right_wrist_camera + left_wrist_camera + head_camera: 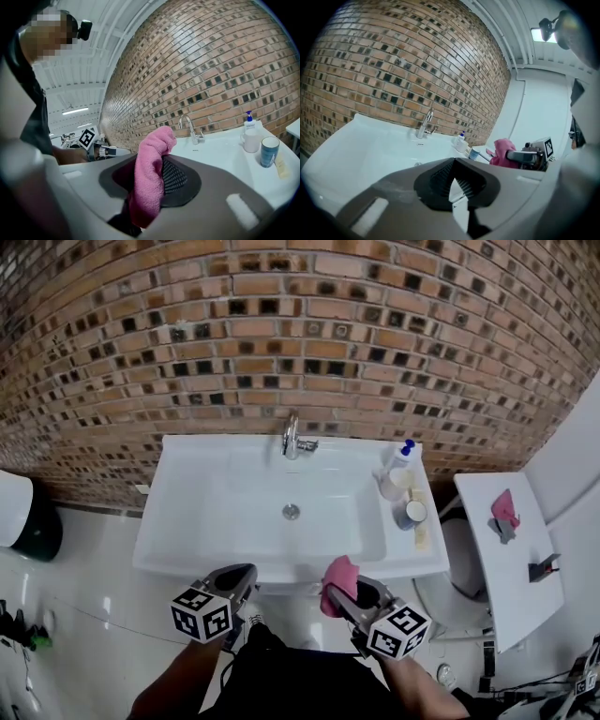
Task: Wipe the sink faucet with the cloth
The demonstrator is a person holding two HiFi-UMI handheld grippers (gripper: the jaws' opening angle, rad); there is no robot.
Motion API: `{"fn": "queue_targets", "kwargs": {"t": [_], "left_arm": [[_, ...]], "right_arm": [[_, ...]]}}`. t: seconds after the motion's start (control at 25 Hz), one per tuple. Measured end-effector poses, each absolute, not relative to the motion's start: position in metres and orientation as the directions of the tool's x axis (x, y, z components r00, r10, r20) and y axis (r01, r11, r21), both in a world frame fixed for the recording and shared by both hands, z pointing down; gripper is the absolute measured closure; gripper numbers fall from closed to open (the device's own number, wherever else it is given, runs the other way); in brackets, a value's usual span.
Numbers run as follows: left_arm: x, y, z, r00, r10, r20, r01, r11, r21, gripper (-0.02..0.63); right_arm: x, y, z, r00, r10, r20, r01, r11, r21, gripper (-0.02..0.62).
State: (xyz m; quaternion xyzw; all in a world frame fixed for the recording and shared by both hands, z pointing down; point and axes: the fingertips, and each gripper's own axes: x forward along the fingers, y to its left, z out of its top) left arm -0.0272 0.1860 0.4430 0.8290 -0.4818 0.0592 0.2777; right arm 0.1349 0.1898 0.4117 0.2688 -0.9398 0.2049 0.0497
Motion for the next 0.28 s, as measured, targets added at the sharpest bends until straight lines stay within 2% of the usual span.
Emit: {"fn": "queue_targets", "kwargs": {"t": [0.28], "left_arm": [[-0.0266,0.1851,0.4416,0.523,-0.765,0.375,-0.838,-0.380,0.392,0.600]], "right_arm": [[0.1386,0.1918,0.4079,-0.854,-0.480,0.198,-0.519,0.778,-0.354,0.471]]}}
